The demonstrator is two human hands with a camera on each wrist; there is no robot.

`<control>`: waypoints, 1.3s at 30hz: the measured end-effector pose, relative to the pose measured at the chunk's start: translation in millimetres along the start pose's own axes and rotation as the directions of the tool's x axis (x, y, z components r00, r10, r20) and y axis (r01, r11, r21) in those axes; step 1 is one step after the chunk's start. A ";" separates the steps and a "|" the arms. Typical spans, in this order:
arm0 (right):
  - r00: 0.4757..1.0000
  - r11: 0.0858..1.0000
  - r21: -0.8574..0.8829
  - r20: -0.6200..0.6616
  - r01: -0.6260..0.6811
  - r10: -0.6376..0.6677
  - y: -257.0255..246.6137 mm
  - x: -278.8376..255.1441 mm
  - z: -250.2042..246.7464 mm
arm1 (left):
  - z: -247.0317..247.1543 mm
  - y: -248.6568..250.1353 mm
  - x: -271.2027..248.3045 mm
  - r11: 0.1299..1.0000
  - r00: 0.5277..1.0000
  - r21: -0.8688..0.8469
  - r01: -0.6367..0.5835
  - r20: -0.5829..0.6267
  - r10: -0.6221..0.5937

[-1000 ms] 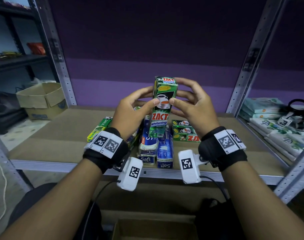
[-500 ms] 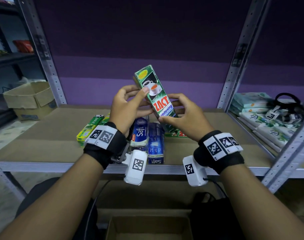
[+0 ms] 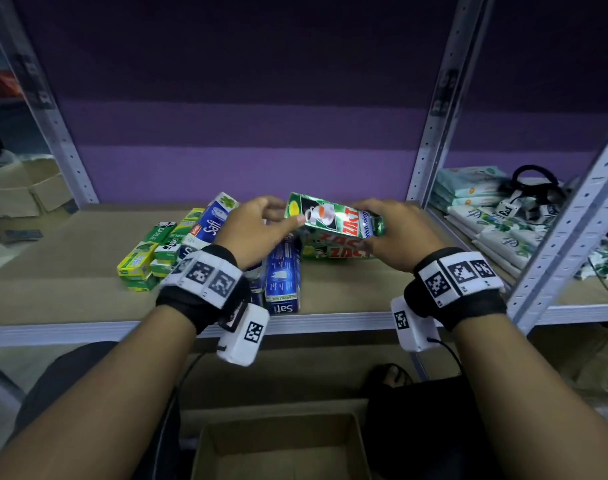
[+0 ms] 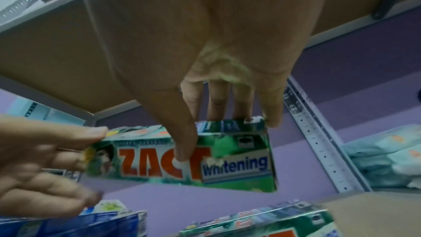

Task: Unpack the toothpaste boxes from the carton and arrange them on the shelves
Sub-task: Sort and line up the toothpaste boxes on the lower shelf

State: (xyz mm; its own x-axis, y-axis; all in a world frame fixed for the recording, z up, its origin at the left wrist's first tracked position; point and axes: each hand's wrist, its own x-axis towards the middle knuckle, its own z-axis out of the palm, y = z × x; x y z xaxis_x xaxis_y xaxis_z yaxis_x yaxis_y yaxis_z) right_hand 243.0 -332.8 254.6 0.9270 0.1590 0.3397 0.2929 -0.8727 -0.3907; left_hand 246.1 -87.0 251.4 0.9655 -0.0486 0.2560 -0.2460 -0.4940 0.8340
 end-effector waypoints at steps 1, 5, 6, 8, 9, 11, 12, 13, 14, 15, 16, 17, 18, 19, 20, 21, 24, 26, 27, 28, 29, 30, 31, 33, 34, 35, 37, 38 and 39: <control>0.999 1.000 -0.027 0.036 -0.014 0.015 5.2 -0.8 -0.6 | 0.9 -2.2 -0.9 0.986 0.999 0.163 -0.046 0.001 0.046; 0.978 0.994 -0.049 0.184 -0.093 0.101 19.4 -4.1 3.0 | 5.7 -7.0 -2.7 0.909 0.989 0.396 -0.126 0.124 0.083; 0.968 0.992 -0.063 0.219 -0.110 0.121 22.2 -4.8 4.6 | 6.0 -6.8 -3.5 0.897 0.986 0.423 -0.130 0.148 0.073; 0.947 0.987 -0.098 0.285 -0.127 0.150 26.3 -5.6 7.5 | 6.8 -5.9 -4.4 0.870 0.980 0.472 -0.142 0.192 0.056; 0.935 0.984 -0.119 0.314 -0.132 0.163 27.7 -5.9 8.6 | 7.2 -5.5 -5.1 0.857 0.976 0.494 -0.148 0.215 0.044; 0.915 0.977 -0.164 0.357 -0.138 0.189 29.2 -5.9 10.2 | 8.7 -4.7 -6.4 0.815 0.965 0.557 -0.160 0.261 0.011; 0.905 0.973 -0.181 0.374 -0.141 0.201 29.8 -5.9 10.8 | 9.5 -4.1 -6.6 0.788 0.960 0.594 -0.164 0.281 -0.012; 0.897 0.971 -0.191 0.388 -0.146 0.212 30.2 -5.7 11.6 | 10.3 -3.5 -6.8 0.761 0.954 0.628 -0.162 0.296 -0.041; 0.891 0.969 -0.198 0.397 -0.150 0.219 30.4 -5.9 12.1 | 11.1 -3.0 -7.1 0.738 0.950 0.655 -0.159 0.305 -0.065; 0.889 0.968 -0.201 0.401 -0.150 0.221 30.3 -5.5 12.7 | 11.9 -2.5 -7.3 0.722 0.948 0.674 -0.158 0.307 -0.080; 0.890 0.969 -0.197 0.401 -0.149 0.218 30.2 -5.3 13.4 | 12.6 -1.9 -7.7 0.712 0.948 0.684 -0.155 0.306 -0.087; 0.892 0.972 -0.181 0.399 -0.151 0.213 30.1 -4.8 14.1 | 13.2 -1.3 -8.1 0.710 0.949 0.688 -0.150 0.301 -0.092; 0.894 0.975 -0.159 0.396 -0.157 0.208 29.8 -4.3 14.4 | 13.6 -1.0 -8.4 0.711 0.950 0.688 -0.145 0.297 -0.093; 0.898 0.977 -0.138 0.389 -0.161 0.203 29.4 -3.9 14.6 | 13.9 -0.7 -8.6 0.713 0.951 0.687 -0.142 0.294 -0.094; 0.904 0.979 -0.120 0.377 -0.165 0.199 28.4 -3.5 15.0 | 14.1 -0.5 -8.9 0.713 0.952 0.687 -0.141 0.293 -0.094; 0.911 0.980 -0.103 0.361 -0.172 0.198 27.1 -3.0 15.6 | 14.4 -0.4 -9.1 0.713 0.952 0.687 -0.141 0.292 -0.094; 0.923 0.975 -0.087 0.313 -0.205 0.222 21.8 -1.0 18.5 | 15.1 0.0 -9.2 0.718 0.952 0.683 -0.134 0.290 -0.097; 0.925 0.969 -0.106 0.291 -0.224 0.245 17.8 0.8 20.9 | 15.4 -0.5 -9.4 0.731 0.952 0.671 -0.128 0.289 -0.099; 0.927 0.968 -0.112 0.282 -0.223 0.246 16.2 2.0 22.3 | 15.2 -1.4 -9.2 0.739 0.953 0.662 -0.125 0.287 -0.096; 0.931 0.969 -0.112 0.274 -0.220 0.243 15.2 3.3 23.7 | 14.7 -2.4 -9.0 0.748 0.954 0.653 -0.121 0.285 -0.095; 0.933 0.969 -0.111 0.268 -0.219 0.242 14.4 4.7 25.3 | 14.0 -3.3 -8.9 0.757 0.954 0.643 -0.116 0.285 -0.096; 0.933 0.968 -0.110 0.264 -0.224 0.245 13.8 5.9 26.6 | 13.3 -4.0 -8.8 0.764 0.954 0.635 -0.114 0.285 -0.095; 0.932 0.967 -0.108 0.262 -0.231 0.252 13.3 7.4 27.6 | 12.7 -4.8 -8.5 0.769 0.954 0.629 -0.115 0.286 -0.091; 0.930 0.965 -0.102 0.260 -0.242 0.261 12.8 10.1 29.3 | 11.8 -6.2 -7.9 0.776 0.955 0.620 -0.118 0.285 -0.083; 0.931 0.965 -0.099 0.257 -0.242 0.260 12.7 11.3 29.9 | 11.3 -6.7 -7.7 0.778 0.955 0.617 -0.117 0.284 -0.082; 0.932 0.966 -0.099 0.254 -0.241 0.259 12.8 12.7 30.4 | 11.1 -7.2 -7.8 0.781 0.956 0.615 -0.114 0.282 -0.082; 0.934 0.966 -0.097 0.248 -0.241 0.258 13.5 14.7 32.3 | 11.1 -7.7 -7.9 0.784 0.956 0.611 -0.111 0.280 -0.083; 0.934 0.965 -0.094 0.245 -0.244 0.260 13.9 15.5 33.4 | 11.2 -7.8 -7.9 0.783 0.957 0.611 -0.111 0.280 -0.082; 0.935 0.965 -0.090 0.241 -0.246 0.261 14.2 16.4 34.5 | 11.5 -7.8 -7.7 0.782 0.956 0.613 -0.112 0.280 -0.082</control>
State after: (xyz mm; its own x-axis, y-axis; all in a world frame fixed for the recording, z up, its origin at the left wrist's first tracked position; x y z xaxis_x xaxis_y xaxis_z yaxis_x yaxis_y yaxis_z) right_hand 270.5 -326.6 225.1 0.9994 0.0324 0.0098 0.0337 -0.9229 -0.3836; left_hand 241.6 -92.7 237.3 0.9677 -0.2488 0.0394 -0.2480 -0.9132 0.3233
